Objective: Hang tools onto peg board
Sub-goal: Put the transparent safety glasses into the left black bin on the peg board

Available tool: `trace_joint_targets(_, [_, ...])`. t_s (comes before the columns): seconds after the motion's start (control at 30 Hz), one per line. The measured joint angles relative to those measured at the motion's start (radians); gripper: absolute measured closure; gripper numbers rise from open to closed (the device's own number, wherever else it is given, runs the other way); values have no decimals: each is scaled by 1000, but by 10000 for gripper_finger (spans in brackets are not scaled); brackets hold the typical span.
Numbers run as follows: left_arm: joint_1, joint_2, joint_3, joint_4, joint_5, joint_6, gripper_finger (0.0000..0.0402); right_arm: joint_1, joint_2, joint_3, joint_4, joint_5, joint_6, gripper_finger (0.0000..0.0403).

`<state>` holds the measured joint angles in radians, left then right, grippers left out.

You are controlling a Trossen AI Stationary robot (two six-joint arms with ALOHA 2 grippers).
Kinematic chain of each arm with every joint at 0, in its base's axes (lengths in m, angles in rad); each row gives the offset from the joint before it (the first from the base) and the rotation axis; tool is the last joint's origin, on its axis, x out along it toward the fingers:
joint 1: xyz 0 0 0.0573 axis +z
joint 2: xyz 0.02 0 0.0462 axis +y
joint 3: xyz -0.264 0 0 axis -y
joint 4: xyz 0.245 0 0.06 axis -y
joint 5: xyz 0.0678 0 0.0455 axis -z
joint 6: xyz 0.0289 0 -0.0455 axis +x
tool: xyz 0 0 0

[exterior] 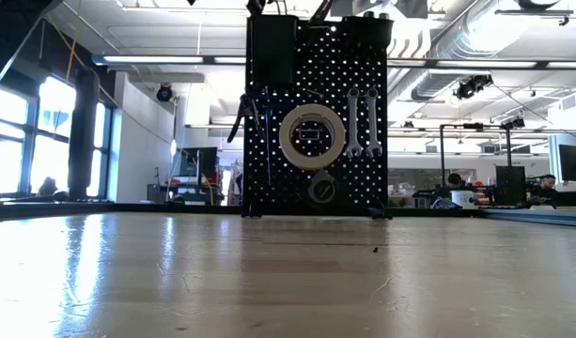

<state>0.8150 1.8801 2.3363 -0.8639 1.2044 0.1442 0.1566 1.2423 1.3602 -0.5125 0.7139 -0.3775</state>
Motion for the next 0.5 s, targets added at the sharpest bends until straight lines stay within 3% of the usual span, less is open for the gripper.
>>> trace_joint_targets(0.2, [-5,0,0,-62,-112,76,380,0,0,0,0,0,-4,403])
trace_joint_targets(0.33, [-14,0,0,-92,-210,123,335,0,0,0,0,0,-5,403])
trace_joint_targets(0.5, [-18,0,1,-92,-254,131,271,0,0,0,0,0,-5,403])
